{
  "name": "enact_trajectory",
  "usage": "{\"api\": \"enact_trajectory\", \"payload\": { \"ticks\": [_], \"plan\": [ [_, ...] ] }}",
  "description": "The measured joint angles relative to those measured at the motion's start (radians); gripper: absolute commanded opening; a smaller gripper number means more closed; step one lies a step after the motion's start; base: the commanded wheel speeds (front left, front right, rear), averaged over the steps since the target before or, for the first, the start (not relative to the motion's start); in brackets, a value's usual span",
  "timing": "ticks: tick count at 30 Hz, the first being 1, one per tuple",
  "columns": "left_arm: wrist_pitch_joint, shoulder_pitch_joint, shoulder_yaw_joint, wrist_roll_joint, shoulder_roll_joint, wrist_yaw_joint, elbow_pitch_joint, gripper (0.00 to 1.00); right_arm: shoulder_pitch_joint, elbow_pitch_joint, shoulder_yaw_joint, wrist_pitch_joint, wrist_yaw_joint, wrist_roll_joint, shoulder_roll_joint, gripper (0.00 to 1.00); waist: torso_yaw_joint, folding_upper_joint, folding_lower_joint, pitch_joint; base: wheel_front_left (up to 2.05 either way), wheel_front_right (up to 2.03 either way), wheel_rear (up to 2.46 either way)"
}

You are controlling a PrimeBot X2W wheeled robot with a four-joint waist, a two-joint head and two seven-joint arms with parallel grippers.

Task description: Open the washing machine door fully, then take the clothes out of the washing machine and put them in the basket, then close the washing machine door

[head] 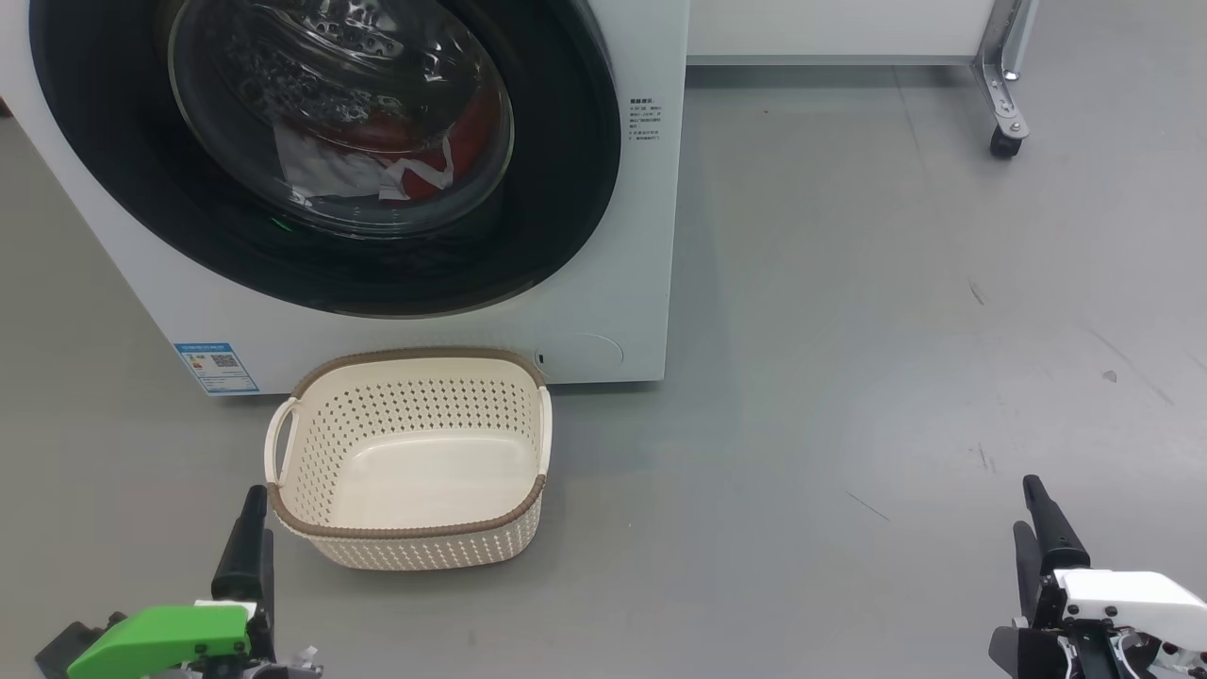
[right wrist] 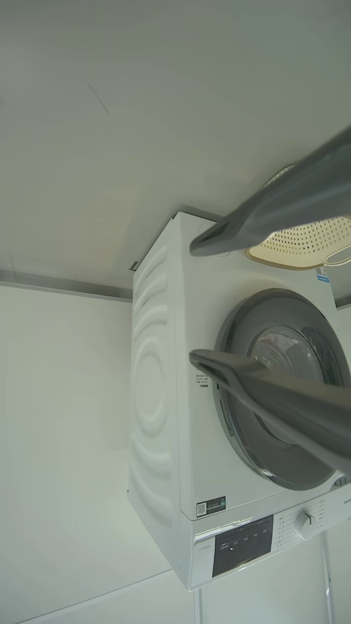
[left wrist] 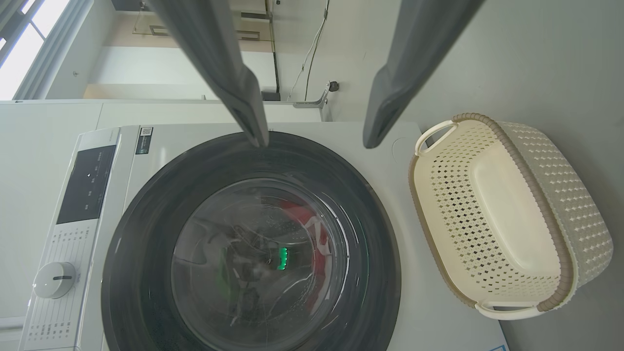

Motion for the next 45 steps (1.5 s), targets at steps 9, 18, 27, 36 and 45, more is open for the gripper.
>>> {"api": "enact_trajectory", "payload": {
  "ticks": [9,18,27,36,45],
  "plan": [
    [-0.026,0.000,-0.001,0.000,0.001,0.000,-0.021,1.00,0.000,-0.033,-0.004,-0.027,0.000,-0.035,-0.003,1.00,0.006,0.0000,0.0000,0.002,0.00,0.00,0.00],
    [-0.061,0.000,0.006,0.004,0.003,0.000,-0.047,1.00,0.000,-0.069,-0.001,-0.060,0.000,-0.093,-0.004,1.00,0.018,0.0000,0.0000,-0.002,0.00,0.00,0.00],
    [-0.091,0.000,0.024,0.073,0.008,0.000,-0.075,1.00,-0.005,-0.121,-0.017,-0.093,0.000,-0.212,-0.007,1.00,0.026,0.0000,0.0000,-0.002,0.00,0.00,0.00],
    [-0.128,-0.002,0.013,0.221,0.012,0.000,-0.125,1.00,-0.014,-0.154,0.013,-0.127,0.000,-0.427,-0.021,1.00,0.037,0.0000,0.0000,-0.003,0.00,0.00,0.00],
    [-0.158,-0.001,-0.007,0.413,0.015,0.000,-0.157,1.00,-0.019,-0.192,0.039,-0.159,-0.010,-0.632,-0.036,1.00,0.047,0.0000,0.0000,-0.008,0.00,0.00,0.00]
  ]
}}
